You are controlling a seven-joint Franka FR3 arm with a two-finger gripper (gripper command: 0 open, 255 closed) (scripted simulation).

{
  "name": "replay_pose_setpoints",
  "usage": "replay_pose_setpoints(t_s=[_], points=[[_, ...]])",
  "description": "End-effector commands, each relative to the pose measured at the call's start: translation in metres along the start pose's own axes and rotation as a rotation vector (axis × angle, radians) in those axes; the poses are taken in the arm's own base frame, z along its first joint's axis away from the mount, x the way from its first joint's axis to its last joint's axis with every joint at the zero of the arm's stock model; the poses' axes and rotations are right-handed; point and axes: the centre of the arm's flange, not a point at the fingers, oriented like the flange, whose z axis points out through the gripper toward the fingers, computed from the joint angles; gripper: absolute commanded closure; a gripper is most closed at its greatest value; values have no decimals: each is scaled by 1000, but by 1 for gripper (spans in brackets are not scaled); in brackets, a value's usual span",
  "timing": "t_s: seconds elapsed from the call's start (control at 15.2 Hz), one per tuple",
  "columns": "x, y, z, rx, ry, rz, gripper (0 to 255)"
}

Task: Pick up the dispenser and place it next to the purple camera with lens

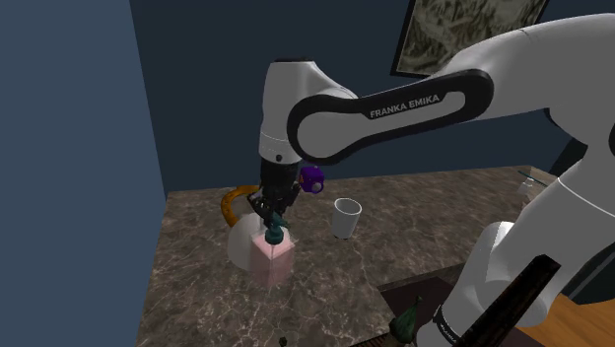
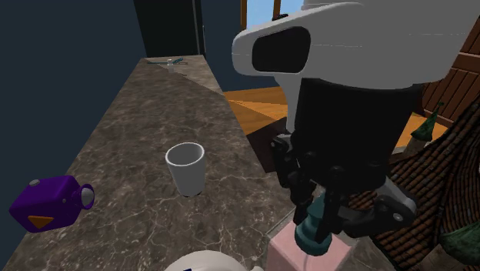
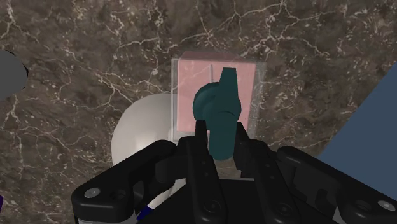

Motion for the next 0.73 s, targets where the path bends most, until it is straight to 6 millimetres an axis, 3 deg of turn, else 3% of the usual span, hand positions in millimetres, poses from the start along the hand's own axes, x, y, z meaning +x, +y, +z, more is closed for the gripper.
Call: replay_pose_setpoints(t_s=[0.0,0.66], points=[[0,0,-10,0,0,0,255],[2,-2,-63,0,0,0,255]])
